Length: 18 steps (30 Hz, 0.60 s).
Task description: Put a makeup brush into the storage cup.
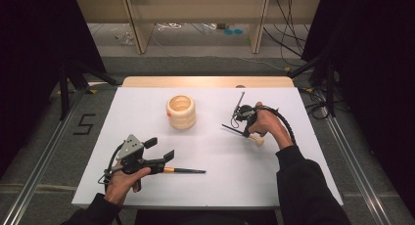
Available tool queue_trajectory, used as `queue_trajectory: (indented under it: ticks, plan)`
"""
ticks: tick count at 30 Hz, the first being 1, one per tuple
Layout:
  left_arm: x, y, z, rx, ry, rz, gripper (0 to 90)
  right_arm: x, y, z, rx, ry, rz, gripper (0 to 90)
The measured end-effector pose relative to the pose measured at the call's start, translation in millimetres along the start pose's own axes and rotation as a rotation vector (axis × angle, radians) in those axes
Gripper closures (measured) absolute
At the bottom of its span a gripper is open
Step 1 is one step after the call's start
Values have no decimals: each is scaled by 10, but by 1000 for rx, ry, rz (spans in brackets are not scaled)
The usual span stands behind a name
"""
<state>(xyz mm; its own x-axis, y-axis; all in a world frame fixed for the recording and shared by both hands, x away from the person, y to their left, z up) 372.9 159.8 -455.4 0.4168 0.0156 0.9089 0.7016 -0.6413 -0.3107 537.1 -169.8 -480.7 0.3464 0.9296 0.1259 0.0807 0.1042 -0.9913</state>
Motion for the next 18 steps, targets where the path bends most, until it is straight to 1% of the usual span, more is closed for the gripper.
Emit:
queue_trajectory:
  ticks: [1,3,4,5,6,7,8,9,10,11,12,13,14,15,16,17,18]
  plan:
    - [-1,5,5,1,1,1,172,-2,-20,7,-4,-4,-11,832]
    - [-3,14,5,2,-1,2,173,-2,-88,37,-8,-30,-45,832]
    - [-5,14,4,4,-2,5,172,-4,-135,59,-14,-44,-46,832]
    - [-6,14,2,2,2,7,171,6,-233,125,-22,-59,-85,832]
    - [-7,13,1,2,5,8,171,6,-233,125,-22,-59,-85,832]
    - [-8,16,0,0,2,10,170,9,-322,184,-28,-76,-119,832]
    - [-14,18,-5,1,-12,13,170,9,-322,184,-28,-76,-119,832]
    - [-15,20,-6,-3,-11,17,168,9,-354,213,-29,-85,-129,832]
    - [-11,21,3,-16,11,24,165,8,-375,237,-30,-94,-134,832]
    - [-16,29,-6,-26,-4,33,164,7,-400,279,-34,-112,-134,832]
    - [-18,46,-5,-42,9,45,162,17,-429,361,-29,-160,-132,832]
    - [-25,61,-5,-50,23,64,162,25,-434,405,-21,-182,-135,832]
    - [-38,89,-5,-42,50,81,162,25,-434,405,-21,-182,-135,832]
    - [-48,106,-10,-35,64,94,164,37,-441,467,-28,-214,-135,832]
    - [-55,120,-18,-42,65,100,166,40,-452,502,-40,-249,-124,832]
    - [-66,134,-31,-50,68,113,163,66,-485,592,-48,-283,-131,832]
    - [-71,144,-43,-59,70,117,163,66,-485,592,-48,-283,-131,832]
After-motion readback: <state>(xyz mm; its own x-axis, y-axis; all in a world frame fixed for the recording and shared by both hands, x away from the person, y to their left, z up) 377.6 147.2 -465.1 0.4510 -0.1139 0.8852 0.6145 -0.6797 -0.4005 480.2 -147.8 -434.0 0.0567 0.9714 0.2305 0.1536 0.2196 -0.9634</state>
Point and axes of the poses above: each handheld gripper's, and its own axes: y roughly forward along the jaws, x roughly out of its top, z roughly to its left, the point moved 4 cm from there along y, roughly forward along the jaws, and after that the axes turned 7 degrees about -y, right-handed, at the moved point
